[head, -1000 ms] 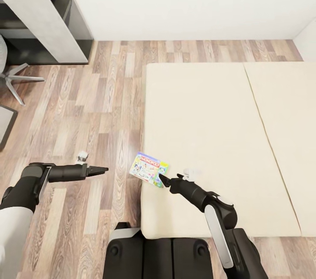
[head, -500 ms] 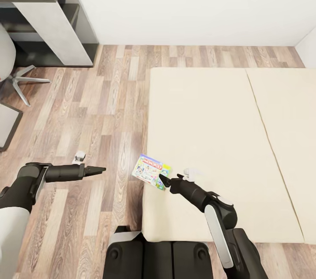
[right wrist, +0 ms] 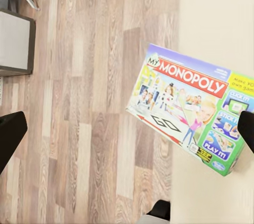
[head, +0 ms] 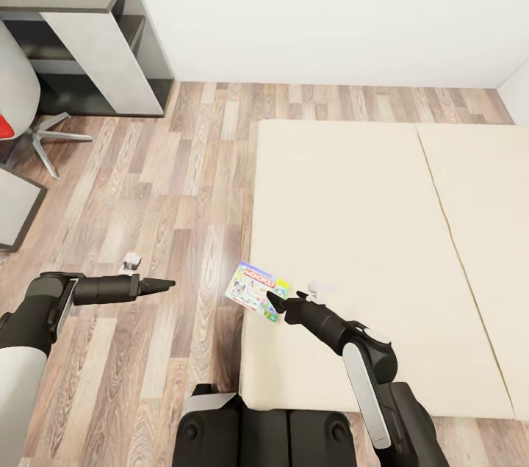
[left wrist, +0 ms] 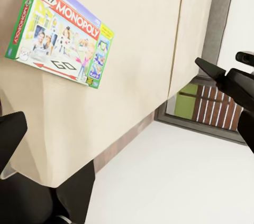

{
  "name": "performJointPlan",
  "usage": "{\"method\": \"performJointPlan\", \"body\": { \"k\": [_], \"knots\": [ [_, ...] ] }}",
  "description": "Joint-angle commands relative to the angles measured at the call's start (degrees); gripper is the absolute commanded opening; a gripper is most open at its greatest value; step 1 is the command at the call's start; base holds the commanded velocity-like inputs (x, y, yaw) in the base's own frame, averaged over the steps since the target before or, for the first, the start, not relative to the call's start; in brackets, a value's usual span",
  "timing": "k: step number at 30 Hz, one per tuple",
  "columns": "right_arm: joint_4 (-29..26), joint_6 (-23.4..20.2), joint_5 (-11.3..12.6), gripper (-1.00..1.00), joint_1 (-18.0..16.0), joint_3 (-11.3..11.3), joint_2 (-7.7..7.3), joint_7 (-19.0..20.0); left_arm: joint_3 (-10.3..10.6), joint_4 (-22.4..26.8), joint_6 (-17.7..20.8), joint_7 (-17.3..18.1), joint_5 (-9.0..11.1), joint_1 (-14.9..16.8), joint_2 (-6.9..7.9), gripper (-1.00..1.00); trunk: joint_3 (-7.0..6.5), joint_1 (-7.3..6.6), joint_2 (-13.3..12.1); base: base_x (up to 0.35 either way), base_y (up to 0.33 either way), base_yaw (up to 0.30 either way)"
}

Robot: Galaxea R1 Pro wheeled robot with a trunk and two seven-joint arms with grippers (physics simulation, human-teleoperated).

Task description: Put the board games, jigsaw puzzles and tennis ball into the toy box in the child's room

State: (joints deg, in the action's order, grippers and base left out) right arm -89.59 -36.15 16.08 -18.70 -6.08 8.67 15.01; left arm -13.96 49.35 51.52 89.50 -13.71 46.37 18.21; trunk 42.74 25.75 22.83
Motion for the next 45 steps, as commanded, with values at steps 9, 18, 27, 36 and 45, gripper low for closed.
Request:
{"method": "performJointPlan", "body": {
  "k": [9, 18, 27, 36, 45],
  "knots": [
    [-0.1, -0.3, 0.3, 1.0, 0.0, 0.1, 0.03, 0.2, -0.1, 0.0, 0.6, 0.5, -0.6, 0.0, -0.09, 1.0, -0.78, 0.04, 0.1, 0.0, 0.0, 0.071],
    [-0.1, -0.3, 0.7, 1.0, 0.0, 0.1, 0.03, 0.3, 0.0, 0.0, 0.6, 0.5, -0.6, 0.0, -0.17, 1.0, -1.62, 0.04, 0.1, 0.0, 0.0, 0.068],
    [-0.1, -0.3, 0.7, 1.0, 0.0, 0.2, 0.03, 0.3, 0.1, 0.0, 0.6, 0.5, -0.6, 0.0, -0.19, 1.0, -1.85, 0.04, 0.1, 0.0, 0.0, 0.012],
    [-0.1, -0.3, 0.7, 1.0, 0.0, 0.2, 0.1, 0.2, 0.3, 0.0, 0.6, 0.5, -0.6, 0.0, -0.22, 1.0, -1.86, 0.04, 0.1, 0.0, 0.0, 0.0],
    [0.1, -0.3, 0.7, 1.0, 0.0, 0.1, 0.15, 0.2, 0.4, 0.0, 0.6, 0.5, -0.6, 0.0, -0.33, 1.0, -1.86, 0.04, 0.1, 0.0, 0.0, 0.0]
  ]
}}
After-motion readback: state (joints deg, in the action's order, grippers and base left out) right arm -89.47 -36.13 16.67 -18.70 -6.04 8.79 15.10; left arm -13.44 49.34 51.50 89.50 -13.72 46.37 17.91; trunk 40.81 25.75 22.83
